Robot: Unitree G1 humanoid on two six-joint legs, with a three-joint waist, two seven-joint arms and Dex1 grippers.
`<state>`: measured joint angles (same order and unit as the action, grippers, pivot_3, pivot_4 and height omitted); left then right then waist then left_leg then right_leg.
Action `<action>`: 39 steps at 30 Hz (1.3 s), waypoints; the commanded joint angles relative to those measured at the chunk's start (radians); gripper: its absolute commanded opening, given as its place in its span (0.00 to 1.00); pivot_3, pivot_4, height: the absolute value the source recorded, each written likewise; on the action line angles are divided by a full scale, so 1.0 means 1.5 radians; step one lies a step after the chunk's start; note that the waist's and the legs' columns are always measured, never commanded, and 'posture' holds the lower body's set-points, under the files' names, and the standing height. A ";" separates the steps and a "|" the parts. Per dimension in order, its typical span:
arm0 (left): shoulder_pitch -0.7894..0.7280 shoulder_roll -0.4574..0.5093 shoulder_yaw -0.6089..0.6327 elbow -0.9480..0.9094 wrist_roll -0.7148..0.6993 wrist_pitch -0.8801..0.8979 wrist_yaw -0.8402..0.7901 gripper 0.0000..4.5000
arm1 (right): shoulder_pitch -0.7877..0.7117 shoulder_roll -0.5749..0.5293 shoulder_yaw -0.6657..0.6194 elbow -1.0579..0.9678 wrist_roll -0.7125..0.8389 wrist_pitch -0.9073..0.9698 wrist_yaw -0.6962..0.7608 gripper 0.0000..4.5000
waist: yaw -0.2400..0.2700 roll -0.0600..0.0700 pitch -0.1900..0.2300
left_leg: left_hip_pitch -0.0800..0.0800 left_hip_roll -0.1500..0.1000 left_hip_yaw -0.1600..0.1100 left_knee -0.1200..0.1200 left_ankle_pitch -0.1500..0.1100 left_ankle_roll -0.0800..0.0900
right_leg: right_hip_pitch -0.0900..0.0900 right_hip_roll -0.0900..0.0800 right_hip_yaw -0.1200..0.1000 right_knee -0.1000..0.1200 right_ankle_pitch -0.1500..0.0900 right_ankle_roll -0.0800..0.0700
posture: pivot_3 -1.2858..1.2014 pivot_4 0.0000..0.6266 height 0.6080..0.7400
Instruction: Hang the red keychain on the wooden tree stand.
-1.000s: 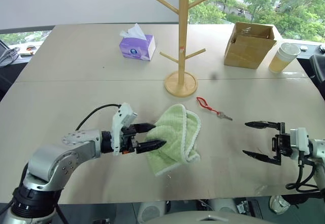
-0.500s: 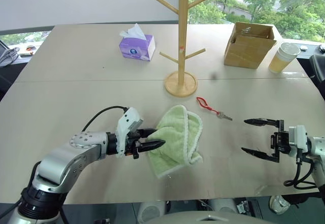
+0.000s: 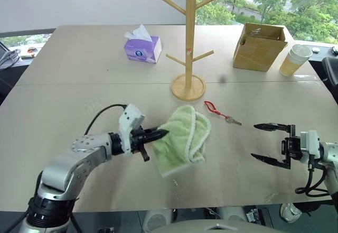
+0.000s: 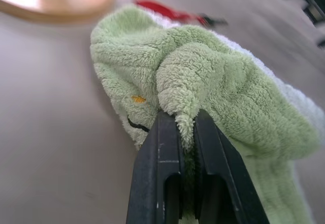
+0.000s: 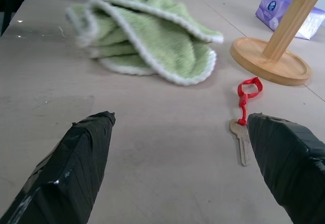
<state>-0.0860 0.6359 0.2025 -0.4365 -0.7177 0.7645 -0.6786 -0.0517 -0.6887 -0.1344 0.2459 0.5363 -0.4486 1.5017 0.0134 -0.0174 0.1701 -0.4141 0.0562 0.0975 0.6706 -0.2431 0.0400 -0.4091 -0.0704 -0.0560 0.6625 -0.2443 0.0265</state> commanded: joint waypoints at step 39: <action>-0.429 -0.079 0.140 0.713 0.285 -0.544 0.332 0.97 | -0.001 0.015 -0.021 -0.039 0.003 -0.004 -0.047 1.00 | 0.000 -0.003 0.001 | 0.000 -0.002 0.003 0.001 0.000 0.000 | 0.001 0.000 -0.002 0.000 0.001 0.001 | 0.52 0.24 1.00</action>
<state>-0.7373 0.5010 0.4214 0.6975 -0.2698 -0.0642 -0.1258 -0.0471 -0.6658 -0.1385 0.2107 0.5265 -0.4483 1.4377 0.0137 -0.0222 0.1711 -0.4144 0.0536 0.1026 0.6724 -0.2429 0.0397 -0.4075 -0.0704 -0.0581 0.6624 -0.2434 0.0275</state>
